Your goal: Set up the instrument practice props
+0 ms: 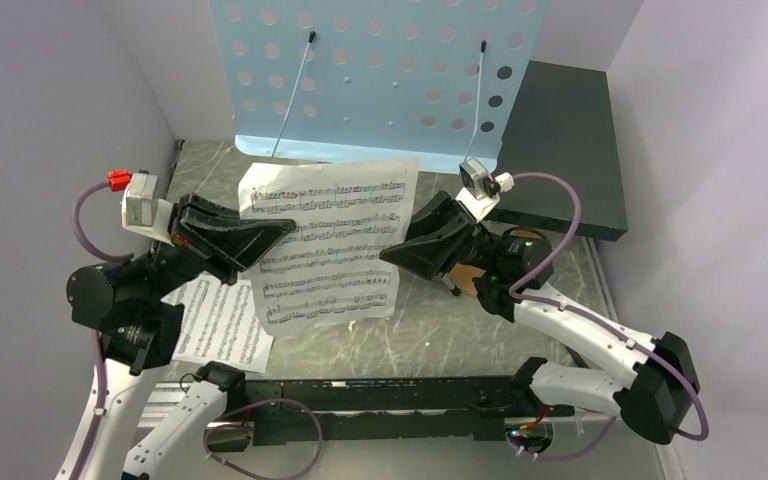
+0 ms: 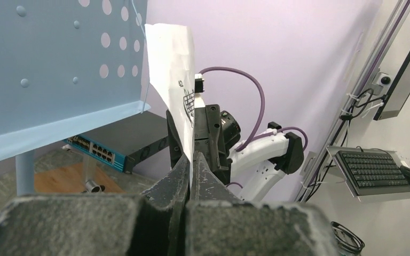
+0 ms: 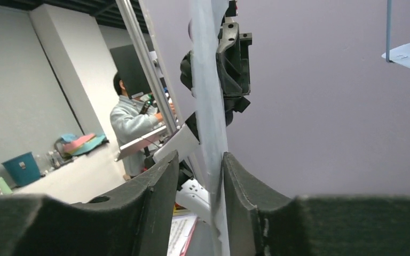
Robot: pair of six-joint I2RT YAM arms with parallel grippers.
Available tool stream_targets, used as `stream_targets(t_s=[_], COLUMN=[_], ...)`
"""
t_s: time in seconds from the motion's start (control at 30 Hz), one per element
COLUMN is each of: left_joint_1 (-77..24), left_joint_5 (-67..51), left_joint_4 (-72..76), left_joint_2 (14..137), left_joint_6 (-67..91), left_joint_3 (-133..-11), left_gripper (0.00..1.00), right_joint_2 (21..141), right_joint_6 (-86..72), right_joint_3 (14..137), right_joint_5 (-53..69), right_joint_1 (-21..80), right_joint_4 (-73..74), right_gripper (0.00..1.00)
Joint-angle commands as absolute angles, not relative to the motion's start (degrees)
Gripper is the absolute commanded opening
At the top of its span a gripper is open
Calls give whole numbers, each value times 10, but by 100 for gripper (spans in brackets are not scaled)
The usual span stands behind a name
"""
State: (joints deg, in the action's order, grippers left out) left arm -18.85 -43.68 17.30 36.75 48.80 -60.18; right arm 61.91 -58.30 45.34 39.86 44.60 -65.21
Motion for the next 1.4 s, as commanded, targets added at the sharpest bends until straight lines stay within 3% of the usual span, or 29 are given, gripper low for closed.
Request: stream_targets(t_s=[0.0,0.03,0.17,0.2,0.23,0.37,0.5,0.53,0.7,0.9,1.0,1.13,1.37], left_joint_1=[-189,-189,-189,-189,-189,-189,-189,-189,-189,-189,-189,-189,-189], left_joint_5=[-411,-409,-410,-408,-400,-311,-230,-215,-172,-99,-96,-100,-184], left_joint_4=[206,202,175,154,121,-60,-207,-240,-335,-350,-399,-322,-258], left_joint_2=[375,378,405,411,417,438,485,501,568,621,654,622,639], left_joint_6=[493,491,487,477,462,393,371,367,349,337,325,350,376], left_joint_3=[-612,-616,-644,-656,-672,-746,-840,-869,-1020,-1098,-1130,-1038,-1010], left_gripper=[0,0,0,2,9,60,94,98,99,96,90,83,72], right_joint_2=[636,638,620,610,597,553,548,553,607,664,663,633,654], right_joint_6=[-626,-622,-565,-543,-514,-412,-360,-354,-301,-246,-221,-180,-121], right_joint_3=[475,479,500,507,517,582,660,685,859,1008,989,933,982], right_joint_5=[378,375,354,341,326,261,196,180,115,47,63,75,60], right_joint_1=[446,446,446,446,445,446,445,444,439,432,431,430,430], right_joint_4=[-746,-742,-662,-627,-583,-397,-261,-237,-56,51,38,-18,30], right_gripper=[35,33,2,0,0,0,0,0,0,0,0,0,0])
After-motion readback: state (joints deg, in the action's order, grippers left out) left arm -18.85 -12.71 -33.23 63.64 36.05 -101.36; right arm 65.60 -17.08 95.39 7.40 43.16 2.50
